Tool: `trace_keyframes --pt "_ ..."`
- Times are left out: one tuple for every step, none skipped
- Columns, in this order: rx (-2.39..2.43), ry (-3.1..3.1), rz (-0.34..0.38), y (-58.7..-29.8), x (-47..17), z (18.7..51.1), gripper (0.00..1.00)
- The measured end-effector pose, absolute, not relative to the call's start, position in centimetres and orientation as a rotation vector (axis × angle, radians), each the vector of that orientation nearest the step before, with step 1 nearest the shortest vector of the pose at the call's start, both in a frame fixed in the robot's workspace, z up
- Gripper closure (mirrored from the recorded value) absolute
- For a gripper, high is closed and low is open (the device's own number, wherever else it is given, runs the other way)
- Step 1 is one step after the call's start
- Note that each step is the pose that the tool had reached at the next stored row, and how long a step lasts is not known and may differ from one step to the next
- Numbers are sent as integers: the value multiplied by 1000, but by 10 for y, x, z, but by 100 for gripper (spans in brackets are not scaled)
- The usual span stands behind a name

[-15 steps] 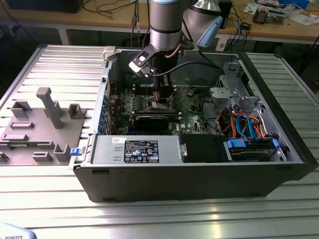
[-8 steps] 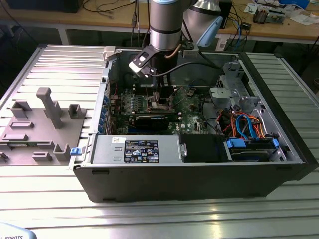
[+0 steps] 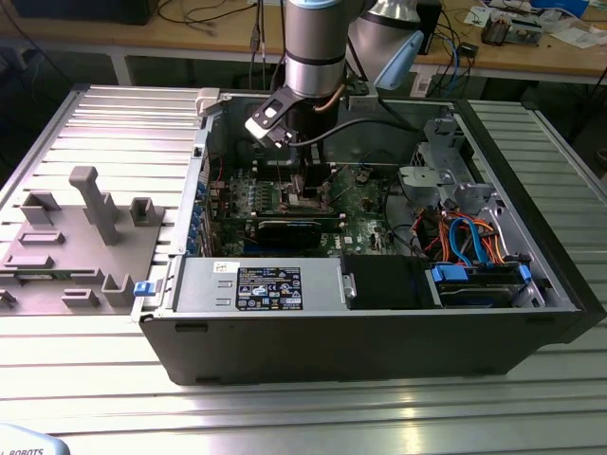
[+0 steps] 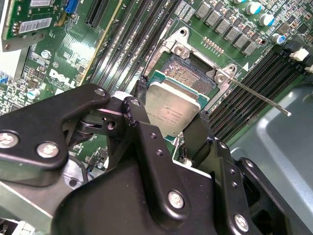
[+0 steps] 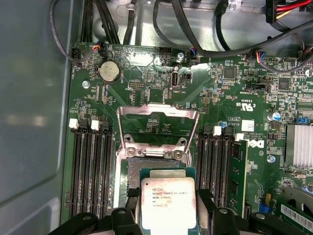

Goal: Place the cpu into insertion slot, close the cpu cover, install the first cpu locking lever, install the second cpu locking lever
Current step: 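Place the cpu into insertion slot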

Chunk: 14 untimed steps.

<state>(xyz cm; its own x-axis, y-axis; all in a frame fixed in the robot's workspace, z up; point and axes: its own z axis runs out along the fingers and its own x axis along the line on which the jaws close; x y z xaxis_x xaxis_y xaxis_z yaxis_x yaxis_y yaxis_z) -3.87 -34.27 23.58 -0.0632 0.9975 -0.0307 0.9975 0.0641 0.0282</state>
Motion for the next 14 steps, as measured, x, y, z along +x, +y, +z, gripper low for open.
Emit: trace_keyframes --pt "2122 2260 -1 -343 -39 236 45" --pt "2122 2260 -1 -343 -39 235 45" --pt "2122 2259 -1 -343 -39 235 45" --pt "2123 2259 -1 -343 -39 235 45" --pt "2123 2259 -1 -343 -39 235 45" --pt "2126 2256 -1 -343 -39 234 45" --pt "2130 2252 -1 -343 -39 233 45" --pt "2133 2249 -1 -343 -39 232 45" --pt "2136 2247 -1 -343 -39 232 45" --pt "2137 2246 -1 -343 -39 231 45" --pt "2140 2243 -1 -343 -39 231 45" --pt "2143 2240 -1 -343 -39 230 45" --pt "2144 2239 -1 -343 -39 230 45" --pt "2144 2239 -1 -343 -39 230 45"
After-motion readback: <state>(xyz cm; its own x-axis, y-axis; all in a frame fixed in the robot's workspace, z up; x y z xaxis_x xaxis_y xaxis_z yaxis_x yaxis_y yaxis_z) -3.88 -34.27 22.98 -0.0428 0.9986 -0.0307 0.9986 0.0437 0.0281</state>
